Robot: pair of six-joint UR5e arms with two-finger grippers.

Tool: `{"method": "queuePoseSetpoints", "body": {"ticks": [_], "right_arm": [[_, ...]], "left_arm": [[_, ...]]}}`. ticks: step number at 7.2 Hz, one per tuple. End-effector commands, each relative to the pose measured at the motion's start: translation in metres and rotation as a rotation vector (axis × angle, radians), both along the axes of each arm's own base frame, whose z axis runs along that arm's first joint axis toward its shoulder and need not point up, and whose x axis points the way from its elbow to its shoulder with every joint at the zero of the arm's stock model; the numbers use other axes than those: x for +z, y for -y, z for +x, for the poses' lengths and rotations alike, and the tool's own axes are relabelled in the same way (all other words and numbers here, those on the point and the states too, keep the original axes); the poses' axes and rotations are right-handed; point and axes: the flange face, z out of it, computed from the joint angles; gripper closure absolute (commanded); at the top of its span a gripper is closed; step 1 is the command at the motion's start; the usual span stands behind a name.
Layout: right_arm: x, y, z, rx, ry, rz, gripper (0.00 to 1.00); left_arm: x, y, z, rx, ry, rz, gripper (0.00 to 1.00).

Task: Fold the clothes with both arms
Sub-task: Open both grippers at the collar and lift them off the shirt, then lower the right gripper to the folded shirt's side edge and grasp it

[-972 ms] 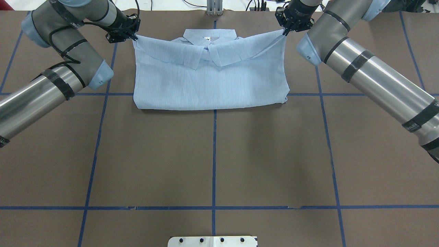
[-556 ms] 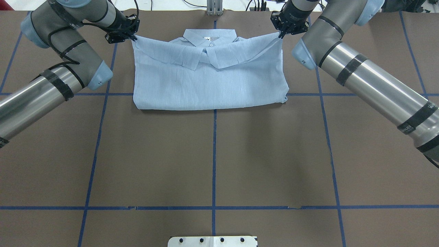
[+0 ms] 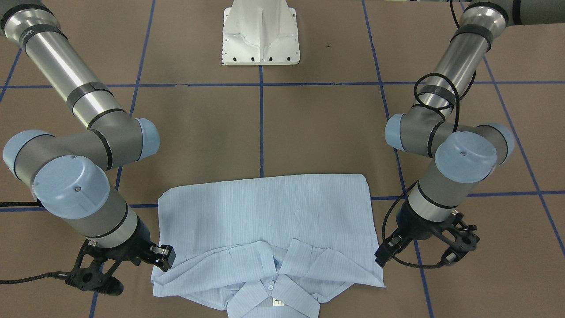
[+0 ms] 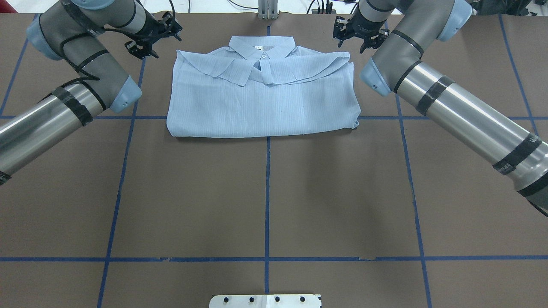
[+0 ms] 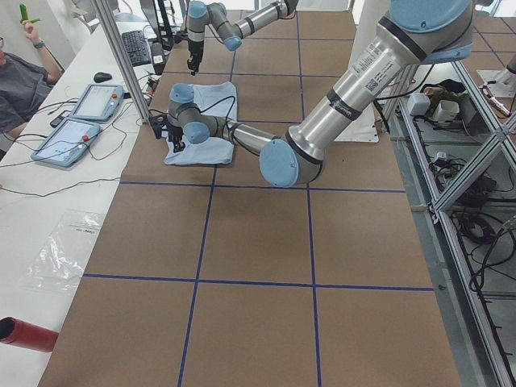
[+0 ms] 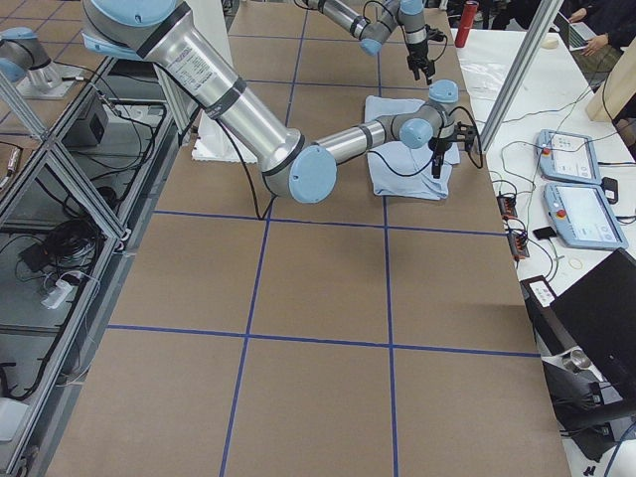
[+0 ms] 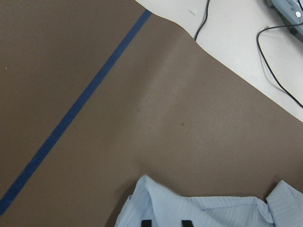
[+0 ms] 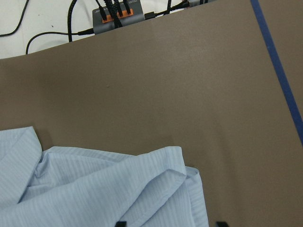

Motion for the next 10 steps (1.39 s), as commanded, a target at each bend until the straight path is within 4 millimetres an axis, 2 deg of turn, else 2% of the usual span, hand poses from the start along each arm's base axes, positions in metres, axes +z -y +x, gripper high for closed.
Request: {"method": "queuePoseSetpoints", "body": {"ticks": [1,2,3,4,5,6,8,9,10], "right_arm": [[0.027,-0.05,0.007,-0.035,0.016,0.033,0.0],[0.037,-0.076,-0.011,-0.073,0.018,0.038,0.0],[0.045,-0.093,-0.017,-0.09,0.017,0.035,0.0],[0.071,-0.118,-0.034,-0.128,-0.002,0.014,0.0],[0.075,-0.121,-0.035,-0.132,-0.005,0.011,0.02],[0.075,-0.124,-0.037,-0.141,-0.003,0.009,0.1],[0.07,-0.13,-0.039,-0.154,0.011,0.014,0.57],[0.07,-0.132,-0.04,-0.159,0.014,0.012,0.7],[0.07,-0.132,-0.04,-0.161,0.015,0.01,0.75]], "left_arm": [[-0.012,-0.003,-0.003,-0.002,-0.013,0.013,0.0],[-0.012,-0.008,-0.007,-0.004,-0.019,0.016,0.0],[-0.012,-0.014,-0.011,-0.006,-0.026,0.023,0.0],[-0.015,-0.018,-0.012,-0.006,-0.03,0.024,0.0],[-0.016,-0.019,-0.01,-0.003,-0.03,0.024,0.0],[-0.016,-0.019,-0.01,-0.004,-0.03,0.025,0.0],[-0.012,-0.02,-0.01,-0.004,-0.028,0.022,0.0],[-0.01,-0.02,-0.011,-0.004,-0.026,0.02,0.0],[-0.01,-0.02,-0.011,-0.004,-0.026,0.019,0.0]]}}
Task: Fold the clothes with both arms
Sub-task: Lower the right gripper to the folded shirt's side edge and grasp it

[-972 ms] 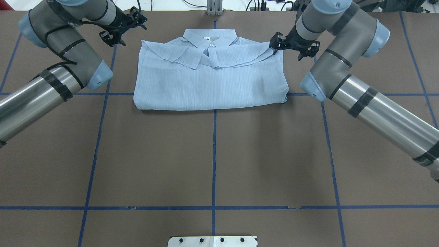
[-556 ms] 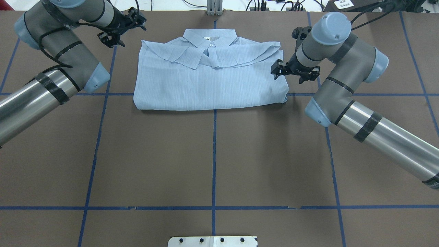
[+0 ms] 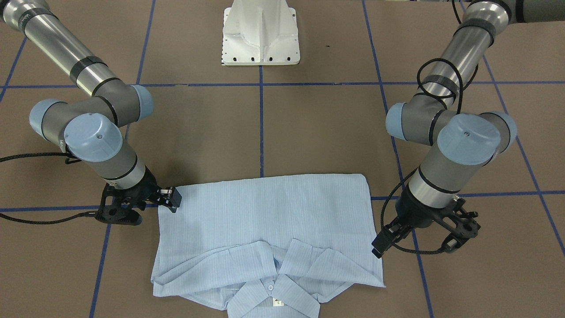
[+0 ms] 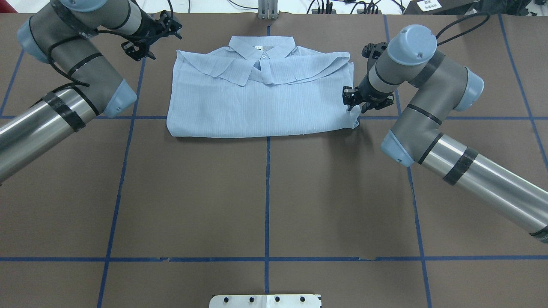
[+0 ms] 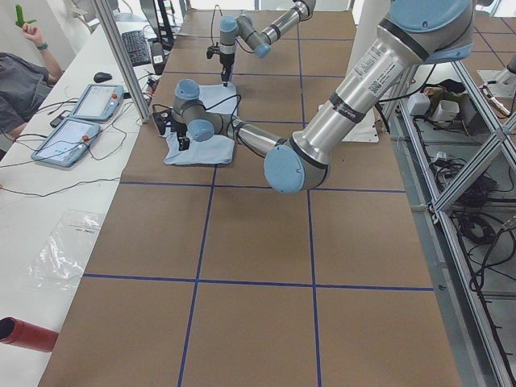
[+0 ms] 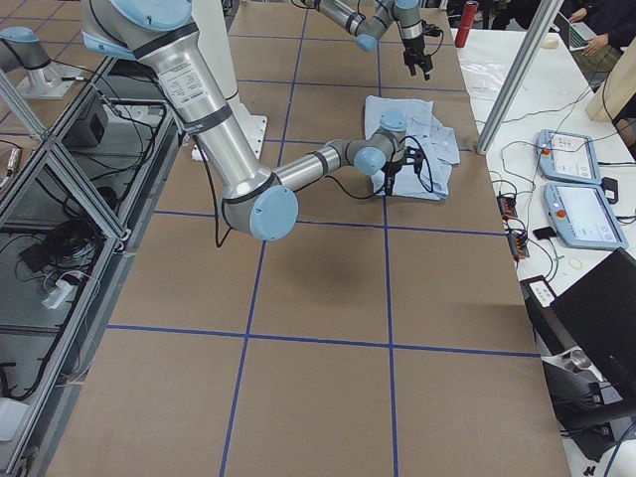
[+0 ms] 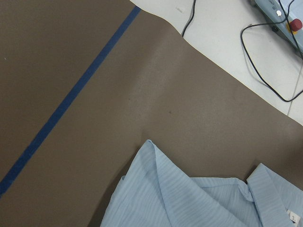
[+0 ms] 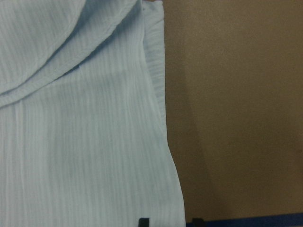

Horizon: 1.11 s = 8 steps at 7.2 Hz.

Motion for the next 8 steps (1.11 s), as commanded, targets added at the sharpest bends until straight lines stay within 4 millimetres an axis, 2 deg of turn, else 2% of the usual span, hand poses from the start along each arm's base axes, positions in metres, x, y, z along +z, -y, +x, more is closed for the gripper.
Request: {"method": "queuePoseSetpoints", "body": {"ticks": [1,2,3,4,6,8], "right_arm": [[0.003,-0.002,0.0,-0.005,0.0,-0.006,0.75],[0.005,-0.003,0.001,-0.006,-0.002,-0.007,0.75],[0.005,-0.003,0.001,-0.006,-0.001,-0.006,0.9],[-0.005,-0.007,0.005,-0.012,0.019,0.004,1.0],[-0.007,-0.052,0.036,-0.025,0.061,0.034,1.0],[0.006,-0.071,0.034,-0.052,0.062,0.016,1.0]], "left_arm": [[0.001,0.0,0.0,0.0,0.001,-0.001,0.0],[0.001,0.0,0.0,0.0,0.001,-0.001,0.0],[0.0,0.0,0.0,0.0,0.0,0.0,0.0],[0.0,-0.001,0.0,0.0,-0.001,0.002,0.0],[-0.005,-0.002,-0.001,-0.001,-0.005,0.008,0.01],[-0.005,-0.007,-0.005,-0.003,-0.01,0.015,0.01]]}}
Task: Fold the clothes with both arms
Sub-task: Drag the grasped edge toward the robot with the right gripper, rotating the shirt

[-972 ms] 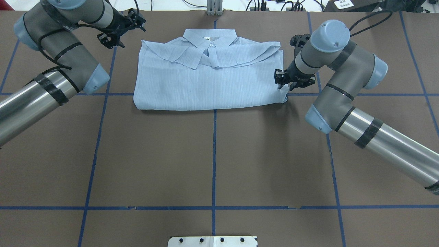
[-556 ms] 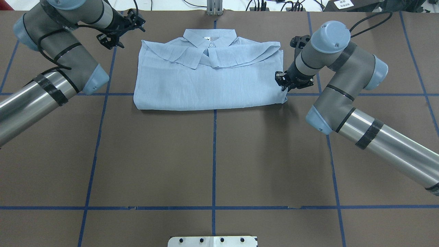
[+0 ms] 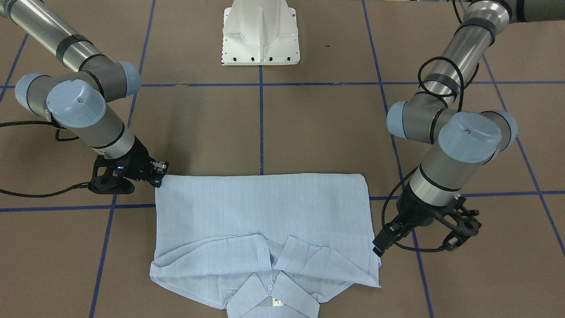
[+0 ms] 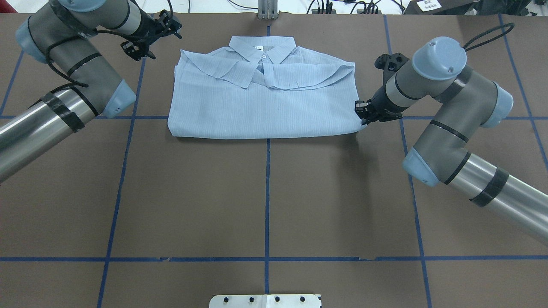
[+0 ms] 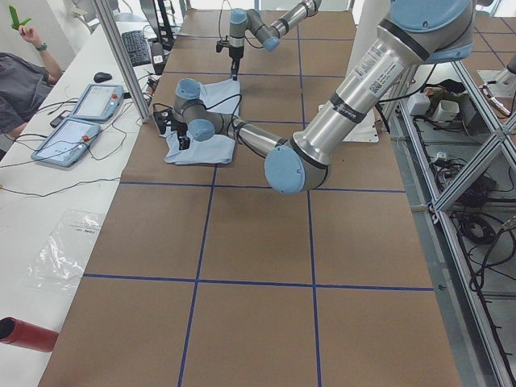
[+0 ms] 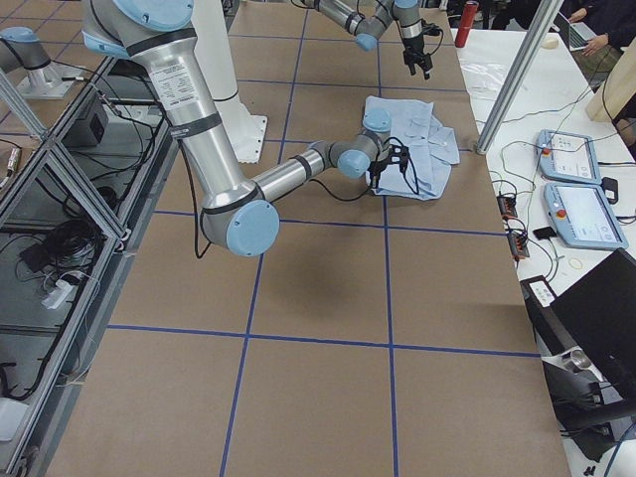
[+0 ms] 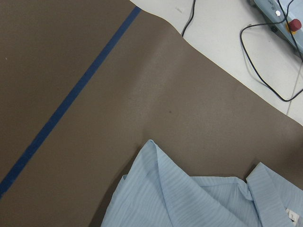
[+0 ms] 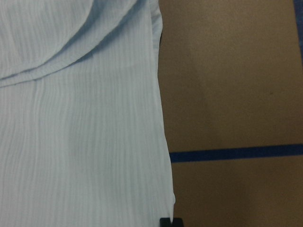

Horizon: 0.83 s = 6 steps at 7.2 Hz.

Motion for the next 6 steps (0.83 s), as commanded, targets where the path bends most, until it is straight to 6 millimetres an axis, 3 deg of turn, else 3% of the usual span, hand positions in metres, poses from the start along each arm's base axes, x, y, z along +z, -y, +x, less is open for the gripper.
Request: {"method": "queuePoseSetpoints", "body": {"ticks": [1,2,5,6], "right_arm": [[0.006,-0.024,0.002,-0.023,0.005,-0.001,1.0],[0.021,-0.051,0.024,-0.036,0.001,0.003,1.0],[0.036,-0.143,0.089,-0.075,0.003,0.006,1.0],[0.032,-0.18,0.092,-0.134,0.011,0.01,1.0]], "left_arm": [[-0.002,-0.01,-0.007,-0.001,-0.005,0.007,0.01],[-0.006,-0.013,-0.009,-0.001,-0.004,0.005,0.01],[-0.004,-0.018,-0.012,-0.005,-0.009,0.004,0.01],[-0.002,-0.021,-0.012,-0.011,-0.015,-0.008,0.01]]}}
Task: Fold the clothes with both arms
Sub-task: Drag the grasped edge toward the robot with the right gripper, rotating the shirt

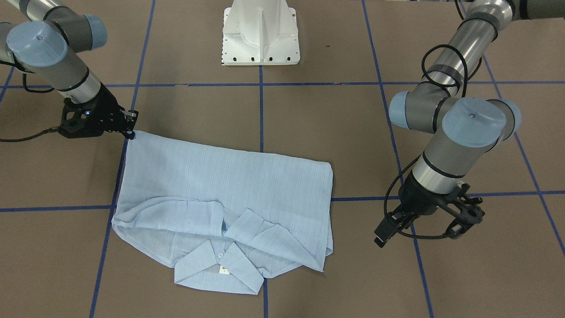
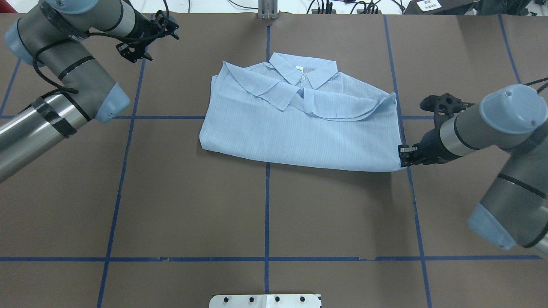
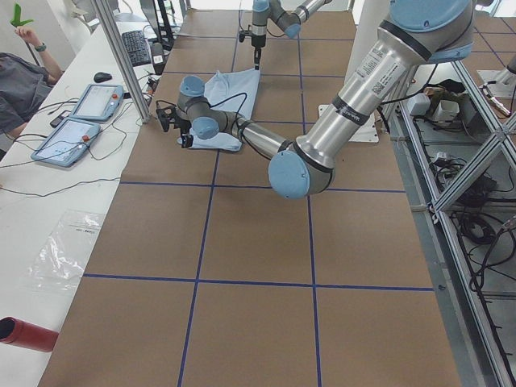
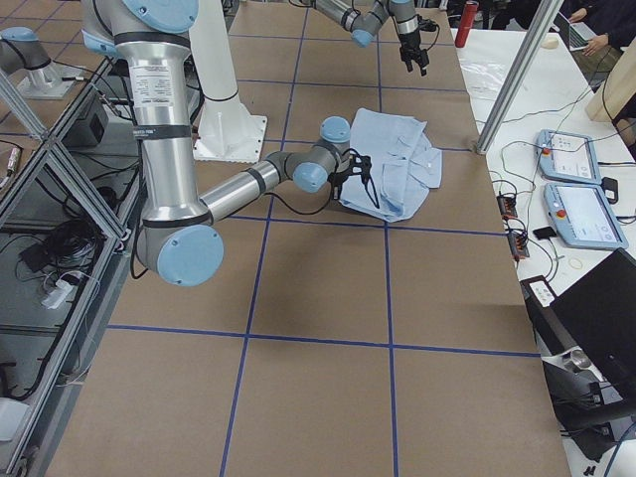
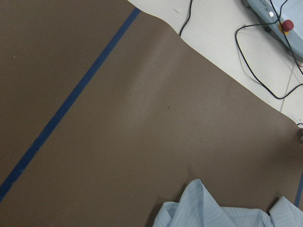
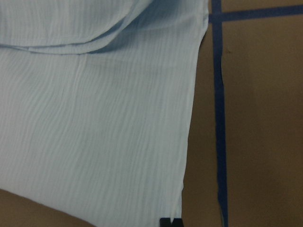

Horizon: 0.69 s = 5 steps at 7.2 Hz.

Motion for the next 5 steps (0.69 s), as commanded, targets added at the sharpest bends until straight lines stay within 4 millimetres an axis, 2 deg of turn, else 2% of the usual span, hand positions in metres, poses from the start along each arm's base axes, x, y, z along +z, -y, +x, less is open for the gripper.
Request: {"method": "queuePoseSetpoints", "body": {"ticks": [1,2,3,5], "right_arm": [[-0.01,-0.086,-0.003,-0.154,0.021,-0.004,1.0],[-0.018,-0.137,-0.008,-0.261,0.028,0.0,1.0],[-0.025,-0.186,-0.005,-0.363,0.029,-0.007,1.0],[-0.036,-0.243,-0.027,-0.524,0.049,-0.008,1.0]], "left_arm": [[-0.001,-0.006,-0.002,-0.006,-0.009,-0.003,0.01],[-0.003,-0.007,-0.001,-0.004,-0.012,0.001,0.01],[0.002,-0.009,-0.001,-0.004,-0.009,-0.002,0.01],[0.0,-0.019,-0.007,-0.004,-0.018,0.012,0.01]]}}
